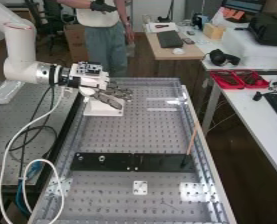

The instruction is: Grab the bearing and place it in the white container

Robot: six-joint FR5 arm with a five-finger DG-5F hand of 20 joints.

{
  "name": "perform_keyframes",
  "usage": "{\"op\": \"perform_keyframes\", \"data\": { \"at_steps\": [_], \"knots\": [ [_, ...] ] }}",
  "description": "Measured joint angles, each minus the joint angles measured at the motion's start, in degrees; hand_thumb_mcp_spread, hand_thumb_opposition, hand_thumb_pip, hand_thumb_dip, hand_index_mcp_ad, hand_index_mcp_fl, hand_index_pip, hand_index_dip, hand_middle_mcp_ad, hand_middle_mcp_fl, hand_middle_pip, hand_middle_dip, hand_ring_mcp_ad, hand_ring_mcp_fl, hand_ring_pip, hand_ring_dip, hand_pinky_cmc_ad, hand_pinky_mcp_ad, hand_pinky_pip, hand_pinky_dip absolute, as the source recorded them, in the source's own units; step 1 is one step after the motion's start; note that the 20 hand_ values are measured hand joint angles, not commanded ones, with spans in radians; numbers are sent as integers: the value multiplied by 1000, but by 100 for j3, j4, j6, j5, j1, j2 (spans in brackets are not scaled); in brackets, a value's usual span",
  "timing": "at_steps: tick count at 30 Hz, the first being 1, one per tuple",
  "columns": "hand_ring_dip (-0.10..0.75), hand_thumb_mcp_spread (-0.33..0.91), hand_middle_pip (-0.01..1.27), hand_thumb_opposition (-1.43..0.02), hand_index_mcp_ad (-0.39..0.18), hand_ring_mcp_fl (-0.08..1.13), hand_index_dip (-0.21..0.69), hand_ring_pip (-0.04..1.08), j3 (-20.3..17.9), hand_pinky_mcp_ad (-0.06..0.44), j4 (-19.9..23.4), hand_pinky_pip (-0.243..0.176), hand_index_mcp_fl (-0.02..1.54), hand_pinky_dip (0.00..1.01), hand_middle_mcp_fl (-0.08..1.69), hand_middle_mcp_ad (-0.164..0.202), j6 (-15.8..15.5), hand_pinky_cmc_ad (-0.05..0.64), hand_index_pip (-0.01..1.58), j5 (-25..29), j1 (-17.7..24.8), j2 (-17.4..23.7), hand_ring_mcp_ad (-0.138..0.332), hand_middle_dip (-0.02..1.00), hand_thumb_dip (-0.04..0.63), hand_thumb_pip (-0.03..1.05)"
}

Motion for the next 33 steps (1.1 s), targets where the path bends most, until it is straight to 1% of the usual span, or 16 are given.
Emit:
{"op": "perform_keyframes", "data": {
  "at_steps": [1,3,4,5,7,9,11,13,14,16,17,18,22,25,29,33],
  "knots": [
    [63,337,131,-834,-178,0,65,89,14,312,-42,-79,-17,241,2,52,4,380,634,36,-20,41,145,157,236,574],
    [63,316,131,-822,-169,-2,56,87,35,311,-96,-80,-3,264,2,54,4,384,644,93,-51,113,145,157,236,613],
    [63,321,131,-822,-166,0,54,72,44,312,-114,-89,-3,260,2,54,-1,380,644,113,-61,144,145,161,236,621],
    [63,307,131,-817,-164,0,54,72,67,312,-153,-91,-3,278,2,51,-27,396,644,155,-86,221,145,157,236,621],
    [63,290,131,-805,-164,0,58,72,135,312,-225,-93,-12,283,2,51,-115,396,581,244,-155,430,145,157,222,621],
    [63,290,131,-789,-155,0,58,72,222,312,-292,-93,37,290,2,54,-219,396,531,308,-225,620,141,157,220,621],
    [63,274,131,-787,-154,0,58,72,357,311,-372,-108,37,291,2,54,-366,396,478,368,-311,821,145,157,215,602],
    [63,257,131,-791,-141,0,58,72,628,312,-523,-108,40,307,2,51,-539,398,403,443,-443,1015,145,161,202,581],
    [63,260,131,-778,-138,0,58,72,702,312,-560,-108,37,314,2,54,-564,401,382,459,-477,1044,145,157,188,581],
    [63,241,131,-775,-138,0,58,72,991,312,-686,-105,37,323,2,54,-641,400,328,518,-605,1134,141,157,190,569],
    [63,241,131,-775,-138,0,58,72,1083,312,-722,-110,35,326,0,54,-673,417,293,540,-641,1155,145,161,183,565],
    [63,241,131,-764,-138,0,58,72,1216,312,-772,-113,37,323,0,54,-731,417,269,580,-691,1181,145,157,173,564],
    [63,241,134,-761,-136,0,59,75,1694,312,-967,-119,61,321,2,54,-972,417,197,780,-843,1181,145,157,169,564],
    [63,241,131,-761,-126,-2,63,82,1968,314,-1091,-119,58,319,2,54,-1010,417,164,893,-933,1082,147,157,166,518],
    [63,239,131,-759,-120,-2,79,82,2194,314,-1214,-119,63,326,2,54,-1012,421,150,927,-1040,900,148,157,157,518],
    [65,241,131,-759,-120,-2,75,82,2445,314,-1343,-119,65,326,2,54,-1016,431,138,724,-1247,670,148,157,157,522]
  ]
}}
